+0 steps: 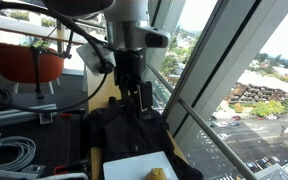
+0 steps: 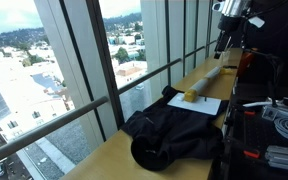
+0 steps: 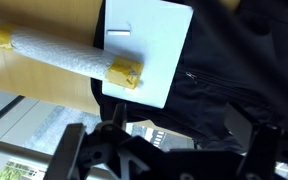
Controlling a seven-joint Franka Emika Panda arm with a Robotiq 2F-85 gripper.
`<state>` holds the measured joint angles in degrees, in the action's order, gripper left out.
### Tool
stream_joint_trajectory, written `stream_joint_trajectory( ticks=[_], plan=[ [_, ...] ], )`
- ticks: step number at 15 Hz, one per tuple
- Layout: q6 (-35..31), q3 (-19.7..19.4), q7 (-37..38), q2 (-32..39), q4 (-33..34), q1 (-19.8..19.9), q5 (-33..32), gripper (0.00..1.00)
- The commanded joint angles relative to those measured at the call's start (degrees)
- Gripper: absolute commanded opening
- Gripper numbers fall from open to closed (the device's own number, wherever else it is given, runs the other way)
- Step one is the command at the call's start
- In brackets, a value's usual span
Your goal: Close the zipper on the jumper
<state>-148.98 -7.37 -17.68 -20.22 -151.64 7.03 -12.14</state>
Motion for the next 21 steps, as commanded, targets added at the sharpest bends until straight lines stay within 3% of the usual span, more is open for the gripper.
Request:
stream_joint_trajectory(
  ticks=[1,21],
  plan=[
    [0.18,-0.26,0.13,-0.06,0.07,-0.28,-0.15,1.00],
    [-1.65,-0.83,-1.36,1.46,0.15,-1.81,1.83,1.00]
  ],
)
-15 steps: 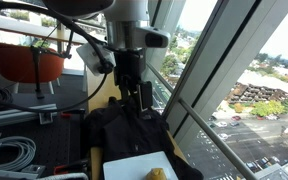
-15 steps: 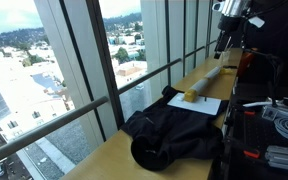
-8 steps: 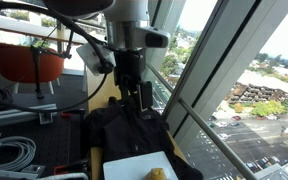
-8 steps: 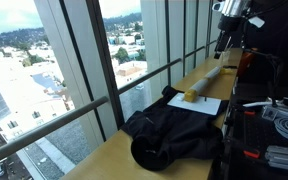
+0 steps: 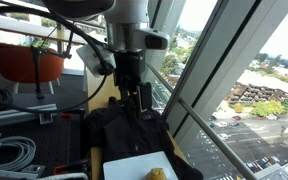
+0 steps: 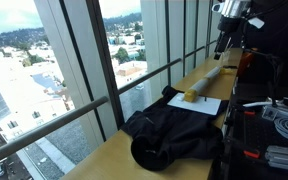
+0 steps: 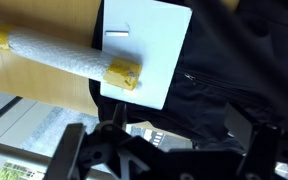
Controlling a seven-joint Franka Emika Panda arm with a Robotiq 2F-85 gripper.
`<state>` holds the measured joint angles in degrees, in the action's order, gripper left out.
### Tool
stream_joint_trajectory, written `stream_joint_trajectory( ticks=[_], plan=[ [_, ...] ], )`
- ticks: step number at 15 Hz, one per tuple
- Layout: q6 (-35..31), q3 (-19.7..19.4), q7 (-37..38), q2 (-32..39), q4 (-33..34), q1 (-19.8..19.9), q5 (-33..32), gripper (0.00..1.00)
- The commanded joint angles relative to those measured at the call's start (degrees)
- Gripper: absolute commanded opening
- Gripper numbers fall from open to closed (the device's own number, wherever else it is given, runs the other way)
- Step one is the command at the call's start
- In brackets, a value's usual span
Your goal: Close the zipper on the jumper
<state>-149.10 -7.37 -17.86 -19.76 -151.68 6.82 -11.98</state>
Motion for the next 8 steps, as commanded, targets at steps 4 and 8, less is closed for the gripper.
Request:
stream_joint_trajectory(
  ticks=[4,8],
  plan=[
    [-6.53,-1.16,-1.04,2.90,-0.36,-3.28,4.73,1.00],
    [-12.49,-1.46,-1.78,9.30,1.13,-4.91,8.57,1.00]
  ],
)
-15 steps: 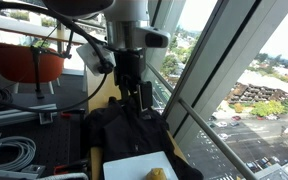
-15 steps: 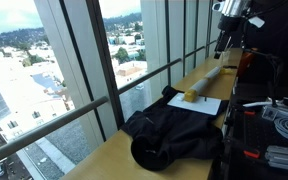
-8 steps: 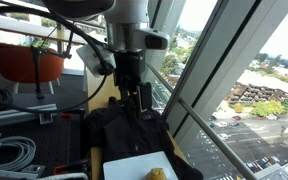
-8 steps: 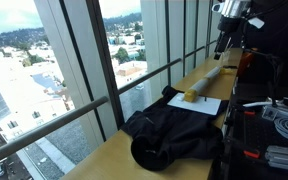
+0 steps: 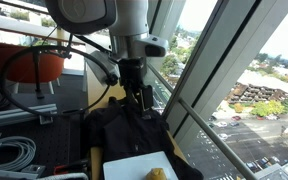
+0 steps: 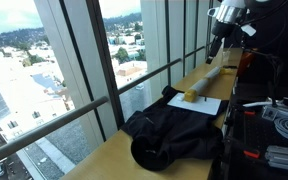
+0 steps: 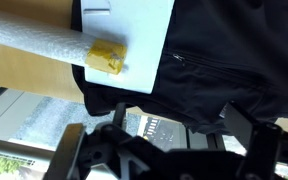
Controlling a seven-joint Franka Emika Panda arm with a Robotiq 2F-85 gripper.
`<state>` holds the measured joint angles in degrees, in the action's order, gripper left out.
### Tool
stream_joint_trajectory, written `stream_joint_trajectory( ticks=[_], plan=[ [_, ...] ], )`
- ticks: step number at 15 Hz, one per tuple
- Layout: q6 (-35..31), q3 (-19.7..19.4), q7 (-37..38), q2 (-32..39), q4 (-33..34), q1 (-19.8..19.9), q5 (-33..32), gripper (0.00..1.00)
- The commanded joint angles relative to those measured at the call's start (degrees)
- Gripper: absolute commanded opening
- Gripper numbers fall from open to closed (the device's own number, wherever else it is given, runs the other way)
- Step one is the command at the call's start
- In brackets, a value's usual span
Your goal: Close the zipper on the jumper
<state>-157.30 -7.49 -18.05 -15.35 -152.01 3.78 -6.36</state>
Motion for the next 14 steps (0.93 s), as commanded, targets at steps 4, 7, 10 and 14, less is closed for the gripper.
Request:
stream_joint_trajectory(
  ticks=[4,7,10,14],
  plan=[
    [-8.20,-1.47,-4.07,13.60,4.87,-3.24,8.62,1.00],
    [-8.29,-0.51,-7.61,20.11,8.63,-3.24,15.82,1.00],
    [-6.11,1.53,-10.56,26.44,14.14,-1.95,22.15,1.00],
    [-4.13,2.98,-9.68,34.53,21.79,-1.47,24.75,1.00]
  ],
)
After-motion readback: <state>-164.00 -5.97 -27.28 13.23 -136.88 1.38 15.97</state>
